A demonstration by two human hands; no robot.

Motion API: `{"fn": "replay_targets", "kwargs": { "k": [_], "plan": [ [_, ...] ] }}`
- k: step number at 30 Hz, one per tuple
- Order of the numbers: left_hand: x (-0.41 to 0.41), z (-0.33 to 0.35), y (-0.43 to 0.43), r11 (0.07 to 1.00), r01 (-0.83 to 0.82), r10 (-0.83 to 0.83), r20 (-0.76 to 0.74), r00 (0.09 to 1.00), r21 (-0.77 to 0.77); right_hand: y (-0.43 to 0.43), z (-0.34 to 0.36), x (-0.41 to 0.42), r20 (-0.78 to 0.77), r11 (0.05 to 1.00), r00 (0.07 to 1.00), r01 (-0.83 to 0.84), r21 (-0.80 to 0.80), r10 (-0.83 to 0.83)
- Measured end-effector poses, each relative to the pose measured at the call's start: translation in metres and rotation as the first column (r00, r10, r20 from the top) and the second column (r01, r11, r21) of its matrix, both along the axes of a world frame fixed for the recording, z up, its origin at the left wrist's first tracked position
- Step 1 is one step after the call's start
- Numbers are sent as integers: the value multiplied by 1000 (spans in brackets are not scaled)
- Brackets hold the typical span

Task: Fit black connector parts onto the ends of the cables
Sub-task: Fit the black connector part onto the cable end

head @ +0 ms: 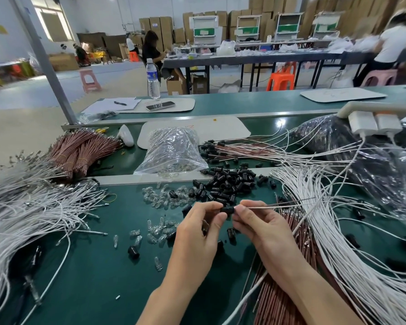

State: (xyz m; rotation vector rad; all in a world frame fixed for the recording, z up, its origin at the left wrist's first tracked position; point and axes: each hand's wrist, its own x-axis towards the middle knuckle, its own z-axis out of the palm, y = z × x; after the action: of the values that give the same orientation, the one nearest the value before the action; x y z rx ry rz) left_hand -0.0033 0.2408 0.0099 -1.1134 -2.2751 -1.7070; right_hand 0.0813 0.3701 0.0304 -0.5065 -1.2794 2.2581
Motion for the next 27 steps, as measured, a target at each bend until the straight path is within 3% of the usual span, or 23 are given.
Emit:
{"fn": "replay_targets", "kwargs": {
  "k": [3,12,20,27],
  "plan": [
    [5,-3,0,998,13,-12,14,1000,-69,-3,-1,0,27,996,1000,-12,90,10],
    [6,-2,2,977,-54,45,-46,998,-207,-7,-2,0,44,985,999,-35,167,28],
    [3,1,1,971,-82,87,11,996,-224,-5,-4,1,11,988,996,-84,132,83],
    [5,0,6,915,-157,120,-121,985,-371,-7,-7,0,-1,986,997,-78,147,79]
  ]
}}
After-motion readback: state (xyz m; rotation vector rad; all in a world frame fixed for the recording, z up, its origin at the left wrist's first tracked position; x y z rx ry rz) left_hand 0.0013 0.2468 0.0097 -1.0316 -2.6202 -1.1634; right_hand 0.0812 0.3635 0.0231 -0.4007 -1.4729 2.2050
